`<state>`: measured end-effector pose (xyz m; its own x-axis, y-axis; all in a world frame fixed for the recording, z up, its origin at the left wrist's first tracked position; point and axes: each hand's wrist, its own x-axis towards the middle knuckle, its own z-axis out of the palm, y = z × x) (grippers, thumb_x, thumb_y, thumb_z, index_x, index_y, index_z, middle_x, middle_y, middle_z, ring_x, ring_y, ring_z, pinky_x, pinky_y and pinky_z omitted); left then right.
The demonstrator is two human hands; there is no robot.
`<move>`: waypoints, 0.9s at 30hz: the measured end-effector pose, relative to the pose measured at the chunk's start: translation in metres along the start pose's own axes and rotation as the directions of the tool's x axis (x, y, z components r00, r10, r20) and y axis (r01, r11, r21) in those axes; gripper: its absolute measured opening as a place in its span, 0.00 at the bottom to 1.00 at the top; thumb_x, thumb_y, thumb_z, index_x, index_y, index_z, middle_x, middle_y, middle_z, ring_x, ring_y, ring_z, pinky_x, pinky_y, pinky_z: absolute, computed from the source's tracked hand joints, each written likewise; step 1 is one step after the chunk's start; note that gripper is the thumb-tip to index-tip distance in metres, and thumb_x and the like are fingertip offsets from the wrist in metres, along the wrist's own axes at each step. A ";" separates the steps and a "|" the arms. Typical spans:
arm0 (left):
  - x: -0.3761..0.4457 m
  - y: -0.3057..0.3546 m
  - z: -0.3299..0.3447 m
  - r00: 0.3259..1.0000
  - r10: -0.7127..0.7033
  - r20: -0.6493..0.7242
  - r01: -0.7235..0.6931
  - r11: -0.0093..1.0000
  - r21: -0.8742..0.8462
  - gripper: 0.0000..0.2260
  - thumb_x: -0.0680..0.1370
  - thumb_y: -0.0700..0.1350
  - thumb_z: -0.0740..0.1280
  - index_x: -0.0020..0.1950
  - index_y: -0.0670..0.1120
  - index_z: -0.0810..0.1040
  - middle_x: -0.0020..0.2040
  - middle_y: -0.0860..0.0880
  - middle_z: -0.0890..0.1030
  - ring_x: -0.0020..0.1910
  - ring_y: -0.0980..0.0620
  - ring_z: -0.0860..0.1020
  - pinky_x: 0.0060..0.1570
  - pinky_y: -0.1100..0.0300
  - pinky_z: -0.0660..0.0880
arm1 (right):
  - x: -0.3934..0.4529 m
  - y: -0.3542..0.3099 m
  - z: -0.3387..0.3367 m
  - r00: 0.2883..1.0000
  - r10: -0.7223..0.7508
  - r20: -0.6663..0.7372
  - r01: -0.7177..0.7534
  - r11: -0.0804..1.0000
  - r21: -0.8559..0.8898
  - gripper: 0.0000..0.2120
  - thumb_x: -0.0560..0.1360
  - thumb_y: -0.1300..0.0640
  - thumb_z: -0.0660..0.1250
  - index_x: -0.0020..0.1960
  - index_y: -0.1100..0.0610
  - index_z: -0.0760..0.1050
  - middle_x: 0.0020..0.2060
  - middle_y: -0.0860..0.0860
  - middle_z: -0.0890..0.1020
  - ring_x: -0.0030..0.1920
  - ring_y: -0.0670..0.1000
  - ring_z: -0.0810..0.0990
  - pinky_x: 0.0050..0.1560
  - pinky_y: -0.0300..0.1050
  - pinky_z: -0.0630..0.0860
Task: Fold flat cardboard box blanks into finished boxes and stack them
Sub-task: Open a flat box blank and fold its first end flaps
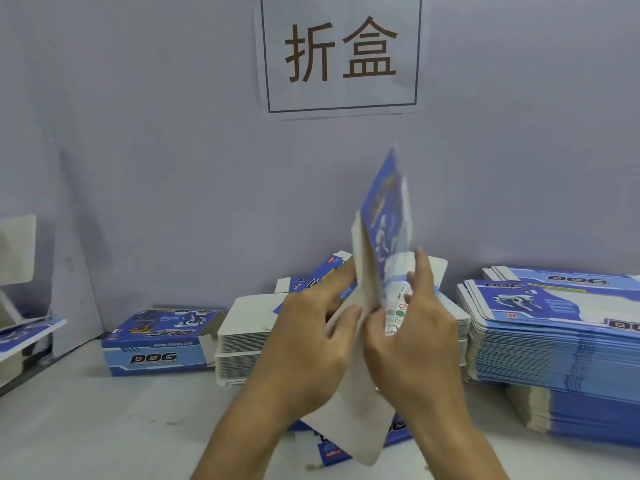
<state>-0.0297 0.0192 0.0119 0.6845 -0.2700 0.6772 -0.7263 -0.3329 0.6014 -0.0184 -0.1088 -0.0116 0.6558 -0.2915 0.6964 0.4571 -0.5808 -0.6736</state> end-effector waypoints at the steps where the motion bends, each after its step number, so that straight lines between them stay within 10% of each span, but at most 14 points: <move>1: 0.000 0.001 0.001 1.000 0.015 0.024 -0.014 1.000 -0.016 0.21 0.83 0.43 0.60 0.69 0.67 0.71 0.49 0.50 0.85 0.47 0.45 0.83 0.50 0.43 0.80 | 0.003 0.000 -0.004 1.000 -0.002 -0.027 0.002 1.000 -0.002 0.40 0.73 0.62 0.68 0.80 0.48 0.55 0.48 0.40 0.77 0.41 0.42 0.71 0.43 0.20 0.64; 6: -0.001 0.003 0.001 0.997 0.075 -0.031 -0.073 0.997 0.035 0.29 0.83 0.44 0.61 0.74 0.74 0.58 0.44 0.57 0.84 0.40 0.47 0.81 0.41 0.42 0.81 | 0.016 0.005 -0.026 0.993 -0.011 -0.118 0.010 1.000 -0.015 0.38 0.72 0.68 0.64 0.79 0.49 0.60 0.38 0.40 0.76 0.39 0.49 0.80 0.41 0.43 0.75; 9: -0.001 -0.002 -0.004 0.989 0.119 -0.092 -0.114 0.992 0.056 0.43 0.82 0.38 0.64 0.69 0.82 0.44 0.73 0.72 0.64 0.62 0.57 0.77 0.52 0.55 0.83 | 0.021 0.014 -0.036 0.989 -0.044 -0.139 0.047 0.999 0.017 0.39 0.73 0.73 0.61 0.80 0.48 0.61 0.41 0.42 0.79 0.40 0.46 0.79 0.39 0.32 0.73; 12: -0.001 0.002 -0.009 0.976 0.215 0.035 -0.218 0.959 0.180 0.41 0.82 0.38 0.61 0.67 0.84 0.47 0.76 0.73 0.50 0.74 0.70 0.56 0.60 0.66 0.76 | 0.020 0.017 -0.032 0.991 -0.107 -0.084 0.110 0.993 0.030 0.42 0.74 0.76 0.61 0.80 0.46 0.58 0.49 0.47 0.80 0.43 0.46 0.78 0.40 0.20 0.68; 16: -0.007 0.000 -0.026 0.981 0.189 0.040 -0.193 0.970 0.147 0.26 0.82 0.42 0.58 0.69 0.73 0.67 0.77 0.69 0.56 0.76 0.64 0.58 0.64 0.58 0.75 | 0.020 0.023 -0.028 0.982 -0.170 -0.078 0.174 0.984 0.040 0.47 0.69 0.81 0.57 0.78 0.43 0.55 0.58 0.52 0.79 0.55 0.55 0.79 0.50 0.23 0.70; 19: -0.006 0.008 -0.029 0.994 0.103 -0.047 -0.106 0.991 -0.076 0.13 0.76 0.52 0.58 0.52 0.57 0.81 0.65 0.60 0.76 0.66 0.59 0.74 0.60 0.58 0.71 | 0.021 0.021 -0.030 0.966 -0.254 -0.047 0.254 0.967 -0.008 0.51 0.65 0.83 0.56 0.77 0.42 0.59 0.72 0.54 0.73 0.68 0.49 0.73 0.57 0.19 0.65; 22: 0.000 0.021 -0.013 0.951 0.058 -0.305 -0.078 0.996 -0.051 0.12 0.82 0.59 0.60 0.43 0.55 0.69 0.42 0.53 0.72 0.41 0.55 0.74 0.44 0.60 0.72 | 0.010 0.004 -0.015 0.930 -0.367 0.031 0.368 0.929 -0.044 0.45 0.70 0.79 0.57 0.77 0.43 0.57 0.76 0.57 0.68 0.71 0.49 0.70 0.57 0.15 0.59; 24: 0.003 0.023 -0.011 0.888 -0.024 -0.459 -0.039 0.991 -0.127 0.07 0.79 0.59 0.61 0.50 0.60 0.65 0.48 0.52 0.74 0.45 0.54 0.79 0.44 0.55 0.79 | 0.002 -0.005 -0.006 0.910 -0.412 0.038 0.412 0.911 -0.005 0.37 0.72 0.71 0.55 0.76 0.46 0.56 0.75 0.58 0.68 0.70 0.50 0.68 0.55 0.13 0.59; 27: 0.003 0.016 -0.026 0.873 -0.310 -0.378 0.095 0.866 -0.491 0.30 0.73 0.58 0.69 0.71 0.62 0.61 0.58 0.53 0.81 0.49 0.51 0.85 0.41 0.56 0.83 | -0.002 -0.008 -0.003 0.889 -0.458 0.007 0.457 0.888 0.048 0.34 0.75 0.68 0.54 0.76 0.44 0.56 0.75 0.55 0.67 0.69 0.40 0.65 0.54 0.17 0.67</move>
<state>-0.0409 0.0361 0.0349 0.7983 0.2088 0.5649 -0.5951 0.1292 0.7932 -0.0245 -0.1059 -0.0070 0.3780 0.0126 0.9257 0.7344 -0.6129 -0.2915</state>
